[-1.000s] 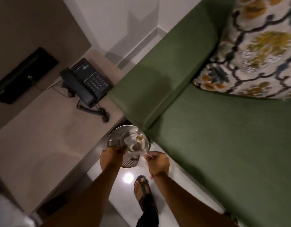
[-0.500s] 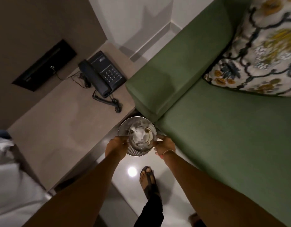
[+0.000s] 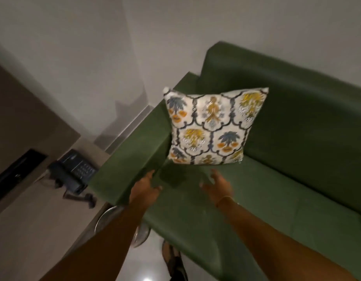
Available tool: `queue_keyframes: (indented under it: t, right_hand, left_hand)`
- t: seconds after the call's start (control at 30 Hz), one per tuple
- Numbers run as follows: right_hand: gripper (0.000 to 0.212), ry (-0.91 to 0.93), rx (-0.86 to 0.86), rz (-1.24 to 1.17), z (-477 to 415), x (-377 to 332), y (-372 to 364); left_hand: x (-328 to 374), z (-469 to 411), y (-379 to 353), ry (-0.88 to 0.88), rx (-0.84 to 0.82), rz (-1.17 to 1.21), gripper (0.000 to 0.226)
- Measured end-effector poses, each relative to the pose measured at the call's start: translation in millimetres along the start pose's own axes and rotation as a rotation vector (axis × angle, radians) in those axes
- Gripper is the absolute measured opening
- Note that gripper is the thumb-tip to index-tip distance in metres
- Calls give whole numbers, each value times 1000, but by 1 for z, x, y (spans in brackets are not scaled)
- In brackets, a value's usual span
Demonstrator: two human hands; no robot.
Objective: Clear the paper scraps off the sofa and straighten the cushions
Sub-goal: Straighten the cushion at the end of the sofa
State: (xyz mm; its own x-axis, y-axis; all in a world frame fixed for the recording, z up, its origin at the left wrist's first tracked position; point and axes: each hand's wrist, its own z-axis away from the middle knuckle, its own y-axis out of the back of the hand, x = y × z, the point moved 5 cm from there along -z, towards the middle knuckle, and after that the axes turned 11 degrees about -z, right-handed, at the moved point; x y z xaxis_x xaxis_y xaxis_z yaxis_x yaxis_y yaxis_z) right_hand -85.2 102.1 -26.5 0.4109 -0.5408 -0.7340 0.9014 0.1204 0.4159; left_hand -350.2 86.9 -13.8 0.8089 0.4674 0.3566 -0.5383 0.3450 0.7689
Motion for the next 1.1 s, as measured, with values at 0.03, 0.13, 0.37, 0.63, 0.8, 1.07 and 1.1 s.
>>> queue_keyframes:
  t: [0.03, 0.13, 0.37, 0.63, 0.8, 1.07, 1.1]
  right_hand:
    - [72, 11, 66, -12, -14, -6, 24]
    - [82, 10, 252, -151, -55, -23, 83]
    - [72, -170, 272, -600, -143, -43, 123]
    - [73, -94, 362, -812, -106, -26, 128]
    - [63, -69, 626, -934, -64, 24, 175]
    - [63, -158, 506, -954, -72, 67, 206]
    - [65, -141, 471, -950, -71, 68, 210]
  left_hand:
    - [21, -11, 4, 1, -2, 48, 75]
    - [76, -48, 16, 1, -40, 169, 83]
    - [139, -116, 17, 11, -90, 346, 64]
    - [175, -122, -3, 42, -153, 574, 68]
    - [248, -112, -28, -109, -278, 531, 71]
    - [273, -106, -69, -138, -234, 288, 57]
    - [271, -104, -70, -157, -235, 181, 57]
